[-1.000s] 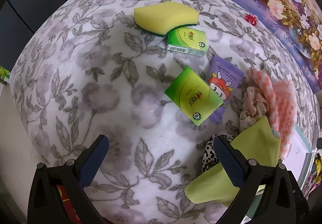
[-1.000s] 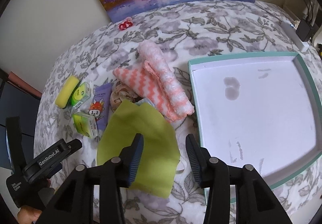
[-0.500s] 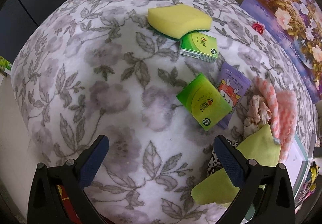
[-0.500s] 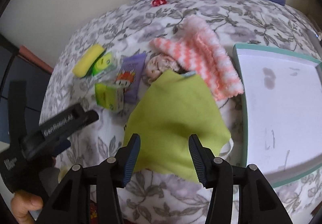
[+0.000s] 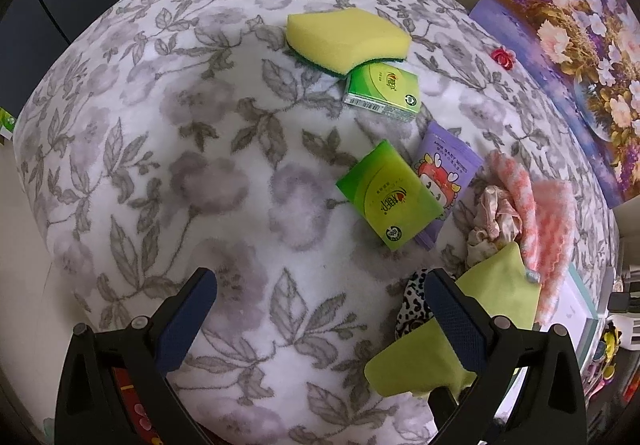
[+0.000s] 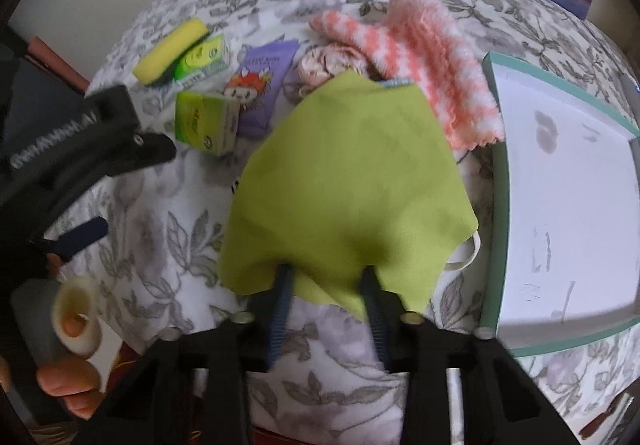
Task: Organize soft objects
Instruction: 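Lift the green cloth with the right gripper and regrip it, then grasp the leopard-print scrunchie with the left gripper while the right gripper holds the green cloth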
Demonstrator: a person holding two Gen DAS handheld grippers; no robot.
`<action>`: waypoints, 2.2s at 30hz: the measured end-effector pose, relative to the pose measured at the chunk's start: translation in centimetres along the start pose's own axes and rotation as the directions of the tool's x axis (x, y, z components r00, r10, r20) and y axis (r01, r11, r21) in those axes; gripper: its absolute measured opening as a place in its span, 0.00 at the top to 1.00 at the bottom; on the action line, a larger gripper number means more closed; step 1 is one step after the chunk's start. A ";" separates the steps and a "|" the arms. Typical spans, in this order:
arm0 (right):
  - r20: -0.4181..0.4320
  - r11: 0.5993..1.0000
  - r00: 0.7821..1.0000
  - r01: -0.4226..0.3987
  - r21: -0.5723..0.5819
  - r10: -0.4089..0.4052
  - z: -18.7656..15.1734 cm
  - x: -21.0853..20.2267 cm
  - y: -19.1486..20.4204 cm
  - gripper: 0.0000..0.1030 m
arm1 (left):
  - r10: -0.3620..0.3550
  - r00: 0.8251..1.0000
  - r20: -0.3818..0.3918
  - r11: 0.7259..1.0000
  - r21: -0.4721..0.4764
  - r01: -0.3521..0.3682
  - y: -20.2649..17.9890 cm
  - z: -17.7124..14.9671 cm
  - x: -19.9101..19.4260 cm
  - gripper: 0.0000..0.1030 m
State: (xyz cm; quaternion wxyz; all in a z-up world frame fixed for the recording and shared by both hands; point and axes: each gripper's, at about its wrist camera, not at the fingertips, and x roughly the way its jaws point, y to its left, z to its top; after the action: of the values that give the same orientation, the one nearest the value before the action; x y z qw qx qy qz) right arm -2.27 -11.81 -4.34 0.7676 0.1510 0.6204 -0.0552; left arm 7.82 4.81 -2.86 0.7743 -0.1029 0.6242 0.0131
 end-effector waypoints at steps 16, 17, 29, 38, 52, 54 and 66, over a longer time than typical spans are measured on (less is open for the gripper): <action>0.221 0.999 0.975 -0.037 0.027 0.030 0.7 -5.7 -1.3 0.97 | -0.002 1.000 0.001 1.000 0.010 0.002 -0.3 0.0 -0.3 0.00; 0.241 0.999 0.970 -0.032 0.032 0.023 0.8 -6.1 -1.5 0.97 | -0.003 1.000 0.001 1.000 0.013 0.003 -0.4 0.0 -0.2 0.00; 0.388 0.991 0.919 0.013 0.134 -0.064 1.6 -10.0 -5.2 0.97 | -0.064 0.997 -0.050 0.990 0.121 0.070 -3.2 -0.8 0.9 0.00; 0.393 0.986 0.915 0.020 0.166 -0.085 1.3 -10.2 -6.8 0.97 | -0.054 0.990 -0.130 0.966 0.244 0.085 -7.0 -2.6 4.3 0.14; 0.362 0.982 0.928 0.017 0.186 -0.084 1.5 -8.9 -7.5 0.97 | -0.164 0.974 -0.157 0.943 0.263 0.201 -9.6 -3.6 5.4 0.77; 0.363 0.983 0.928 0.015 0.185 -0.082 1.5 -9.0 -7.5 0.97 | -0.167 0.974 -0.153 0.944 0.261 0.203 -9.7 -3.6 5.3 0.79; 0.367 0.984 0.927 0.011 0.180 -0.077 1.5 -8.9 -7.5 0.97 | -0.200 0.979 -0.024 0.946 0.254 0.200 -8.4 -2.2 0.9 0.79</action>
State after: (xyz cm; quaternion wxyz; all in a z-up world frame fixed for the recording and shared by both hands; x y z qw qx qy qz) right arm -4.90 -20.32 3.35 0.8536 0.1905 0.4597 -0.1541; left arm 7.13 -3.92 -2.99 0.7789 -0.0649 0.6064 -0.1459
